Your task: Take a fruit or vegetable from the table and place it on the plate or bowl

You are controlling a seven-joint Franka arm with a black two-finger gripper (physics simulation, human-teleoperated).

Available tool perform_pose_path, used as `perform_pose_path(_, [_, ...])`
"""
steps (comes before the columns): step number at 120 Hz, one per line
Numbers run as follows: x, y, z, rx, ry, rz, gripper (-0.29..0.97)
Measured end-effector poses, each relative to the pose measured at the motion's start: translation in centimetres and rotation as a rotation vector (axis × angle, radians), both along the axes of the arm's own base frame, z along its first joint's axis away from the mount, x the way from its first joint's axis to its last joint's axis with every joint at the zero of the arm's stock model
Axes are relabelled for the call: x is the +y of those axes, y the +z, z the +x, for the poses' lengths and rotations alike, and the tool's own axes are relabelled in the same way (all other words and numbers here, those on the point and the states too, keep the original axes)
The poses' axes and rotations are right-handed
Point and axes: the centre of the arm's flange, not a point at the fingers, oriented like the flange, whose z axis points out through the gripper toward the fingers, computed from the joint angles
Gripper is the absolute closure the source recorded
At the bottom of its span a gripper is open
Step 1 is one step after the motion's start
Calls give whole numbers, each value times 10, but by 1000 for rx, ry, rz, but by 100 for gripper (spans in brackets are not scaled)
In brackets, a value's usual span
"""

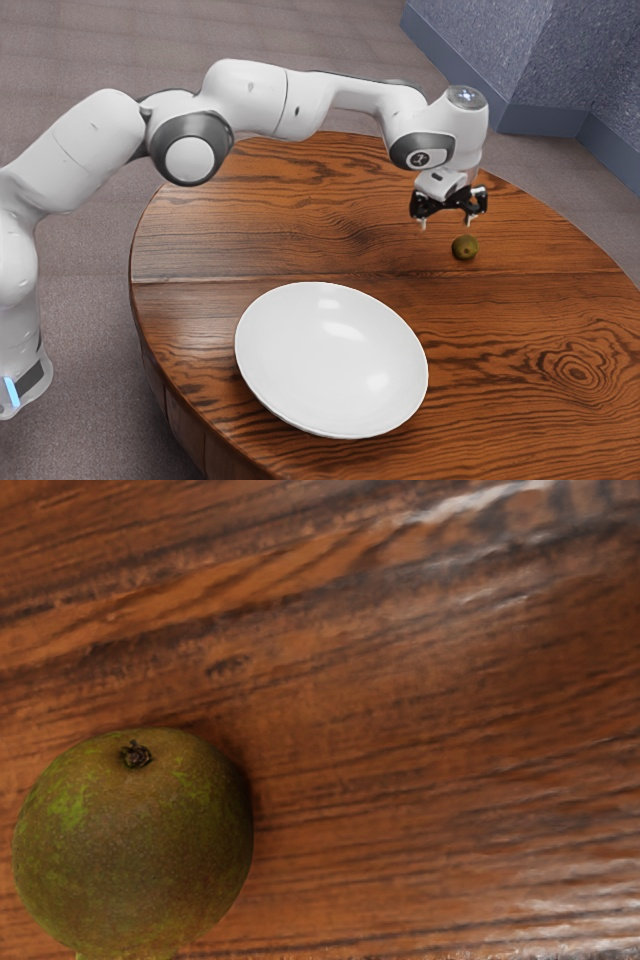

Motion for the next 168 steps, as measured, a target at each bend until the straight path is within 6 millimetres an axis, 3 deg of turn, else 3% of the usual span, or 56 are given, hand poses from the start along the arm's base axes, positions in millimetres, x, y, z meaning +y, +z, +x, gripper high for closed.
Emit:
perform_pose_path(32, [-10,-17,15,-59,-65,-46,0])
perform_pose_path(57, [-6,-28,26,-108,-83,-53,0])
perform_pose_path(86, [-7,-32,29,-135,-104,-53,0])
perform_pose_path(116, [-8,-50,33,-133,-118,-58,1])
perform_pose_path(122, [-8,-52,33,-134,-120,-58,4])
perform_pose_path(144, [-8,-53,34,-140,-124,-61,37])
perform_pose_path(161, [-8,-47,34,-150,-125,-63,40])
perform_pose_path(168, [-9,-33,32,-162,-125,-60,42])
